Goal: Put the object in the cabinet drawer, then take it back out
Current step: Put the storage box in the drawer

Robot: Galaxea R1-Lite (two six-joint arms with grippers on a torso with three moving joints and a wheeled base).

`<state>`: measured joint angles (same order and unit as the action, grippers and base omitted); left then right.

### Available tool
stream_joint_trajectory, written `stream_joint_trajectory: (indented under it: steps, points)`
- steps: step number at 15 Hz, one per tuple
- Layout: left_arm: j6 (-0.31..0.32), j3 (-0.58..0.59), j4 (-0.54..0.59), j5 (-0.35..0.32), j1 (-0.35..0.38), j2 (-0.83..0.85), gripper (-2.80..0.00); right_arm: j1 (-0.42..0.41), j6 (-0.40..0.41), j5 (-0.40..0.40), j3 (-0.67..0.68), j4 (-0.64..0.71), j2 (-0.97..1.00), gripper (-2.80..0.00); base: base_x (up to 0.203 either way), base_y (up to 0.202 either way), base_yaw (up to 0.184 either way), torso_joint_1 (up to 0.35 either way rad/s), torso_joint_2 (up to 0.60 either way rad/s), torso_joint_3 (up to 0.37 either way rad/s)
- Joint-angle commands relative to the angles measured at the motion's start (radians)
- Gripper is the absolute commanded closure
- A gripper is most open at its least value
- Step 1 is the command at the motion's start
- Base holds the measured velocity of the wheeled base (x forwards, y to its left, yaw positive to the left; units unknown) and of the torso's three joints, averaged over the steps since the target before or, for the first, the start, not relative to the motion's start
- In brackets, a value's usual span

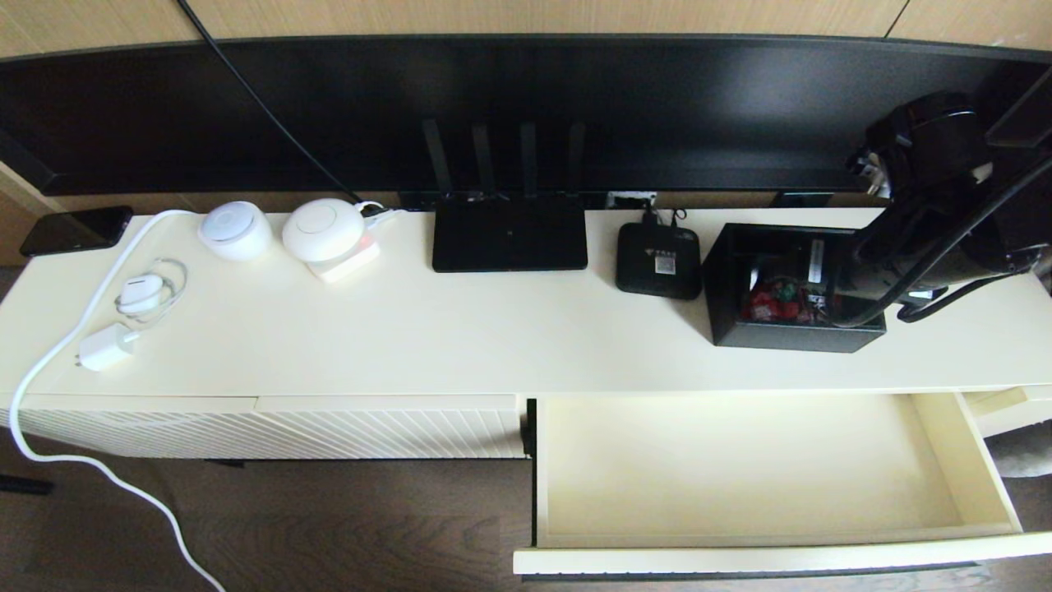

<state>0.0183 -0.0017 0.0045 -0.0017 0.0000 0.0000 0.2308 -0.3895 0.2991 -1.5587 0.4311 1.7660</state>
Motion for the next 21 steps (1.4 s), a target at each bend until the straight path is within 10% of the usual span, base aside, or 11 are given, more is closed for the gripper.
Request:
stream_joint_trajectory:
  steps: [1,4,5,21]
  points:
    - [0.000,0.000,0.000,0.000,0.000,0.002,0.00,-0.007,-0.003,0.002,0.007,0.003,0.001,-2.80,0.000,0.000,0.000,0.000,0.00,0.000]
    - [0.000,0.000,0.000,0.000,0.000,0.002,0.00,-0.019,-0.002,-0.012,0.025,-0.003,0.007,-2.80,0.000,0.000,0.000,0.000,0.00,0.000]
    - [0.000,0.000,0.000,0.000,0.000,0.002,0.00,-0.021,-0.002,-0.018,0.026,-0.002,0.009,0.00,0.000,0.000,0.000,0.000,0.00,0.000]
    - [0.000,0.000,0.000,0.000,0.000,0.002,0.00,-0.019,0.008,-0.055,0.066,-0.006,-0.027,0.00,0.000,0.000,0.000,0.000,0.00,0.000]
